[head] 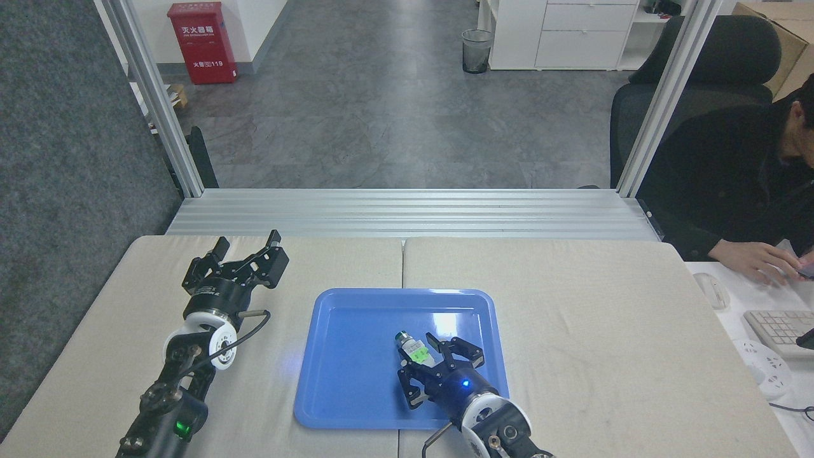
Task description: Pick up switch part and place in tray
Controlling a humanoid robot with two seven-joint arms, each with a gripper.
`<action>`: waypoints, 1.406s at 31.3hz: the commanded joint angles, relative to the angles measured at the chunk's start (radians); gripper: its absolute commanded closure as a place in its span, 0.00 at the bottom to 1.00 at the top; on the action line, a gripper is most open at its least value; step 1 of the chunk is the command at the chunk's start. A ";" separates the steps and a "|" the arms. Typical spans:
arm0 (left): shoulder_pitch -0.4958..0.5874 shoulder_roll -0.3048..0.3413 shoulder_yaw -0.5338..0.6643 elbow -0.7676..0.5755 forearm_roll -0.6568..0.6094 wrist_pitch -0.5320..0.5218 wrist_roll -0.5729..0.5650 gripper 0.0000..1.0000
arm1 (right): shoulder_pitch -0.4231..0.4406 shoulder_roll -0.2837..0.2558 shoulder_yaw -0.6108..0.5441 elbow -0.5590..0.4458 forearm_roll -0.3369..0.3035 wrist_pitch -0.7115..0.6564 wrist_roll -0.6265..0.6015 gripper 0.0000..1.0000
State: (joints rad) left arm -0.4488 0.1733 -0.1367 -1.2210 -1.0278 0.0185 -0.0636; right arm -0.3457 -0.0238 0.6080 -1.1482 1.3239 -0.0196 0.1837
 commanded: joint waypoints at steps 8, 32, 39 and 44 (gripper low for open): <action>0.001 0.000 0.000 0.000 0.000 0.000 0.001 0.00 | -0.102 0.058 -0.201 0.082 -0.083 0.036 0.000 0.01; -0.001 0.000 0.000 0.000 0.000 0.000 0.001 0.00 | -0.181 -0.435 -0.567 0.082 -0.354 -0.237 -0.010 0.01; -0.001 0.000 0.000 0.000 0.000 0.000 0.001 0.00 | -0.176 -0.489 -0.643 0.107 -0.573 -0.339 -0.015 0.01; 0.001 0.000 -0.001 0.000 0.000 0.000 0.001 0.00 | -0.099 -0.481 -0.688 0.128 -0.840 -0.433 0.039 0.01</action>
State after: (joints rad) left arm -0.4488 0.1733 -0.1367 -1.2210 -1.0278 0.0185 -0.0636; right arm -0.5180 -0.3534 0.1110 -1.0596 0.8000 -0.3636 0.1871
